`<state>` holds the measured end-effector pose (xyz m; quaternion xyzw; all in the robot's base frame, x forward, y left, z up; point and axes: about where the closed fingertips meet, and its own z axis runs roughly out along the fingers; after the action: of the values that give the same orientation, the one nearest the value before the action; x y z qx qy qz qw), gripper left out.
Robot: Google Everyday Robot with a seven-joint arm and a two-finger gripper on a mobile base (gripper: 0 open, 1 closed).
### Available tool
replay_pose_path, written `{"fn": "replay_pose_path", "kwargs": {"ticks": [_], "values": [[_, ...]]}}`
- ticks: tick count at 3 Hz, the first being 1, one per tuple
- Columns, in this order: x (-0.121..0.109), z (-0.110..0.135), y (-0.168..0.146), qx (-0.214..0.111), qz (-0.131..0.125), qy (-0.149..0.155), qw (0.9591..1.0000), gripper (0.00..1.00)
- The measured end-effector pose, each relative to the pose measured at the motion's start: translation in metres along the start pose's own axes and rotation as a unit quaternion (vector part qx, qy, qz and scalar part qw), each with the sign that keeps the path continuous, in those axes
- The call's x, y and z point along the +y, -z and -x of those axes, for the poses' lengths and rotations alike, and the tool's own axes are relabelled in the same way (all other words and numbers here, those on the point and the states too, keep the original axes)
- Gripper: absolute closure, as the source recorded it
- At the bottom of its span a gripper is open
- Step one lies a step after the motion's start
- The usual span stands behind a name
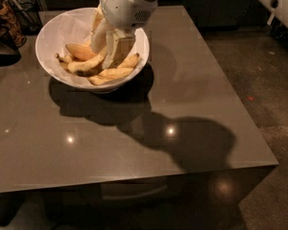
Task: Pick banana from white bowl
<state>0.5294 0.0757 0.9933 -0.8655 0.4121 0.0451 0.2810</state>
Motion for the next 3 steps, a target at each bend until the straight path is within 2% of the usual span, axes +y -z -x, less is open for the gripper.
{"fn": "replay_pose_path", "kwargs": {"ticks": [1,2,3], "values": [[0.015,0.015,0.005,-0.001,0.005,-0.013,0.9999,1.00],[0.037,0.030,0.013,0.004,-0.003,-0.041,0.9991,1.00],[0.067,0.053,0.019,0.001,-0.029,-0.080,0.9964,1.00]]}}
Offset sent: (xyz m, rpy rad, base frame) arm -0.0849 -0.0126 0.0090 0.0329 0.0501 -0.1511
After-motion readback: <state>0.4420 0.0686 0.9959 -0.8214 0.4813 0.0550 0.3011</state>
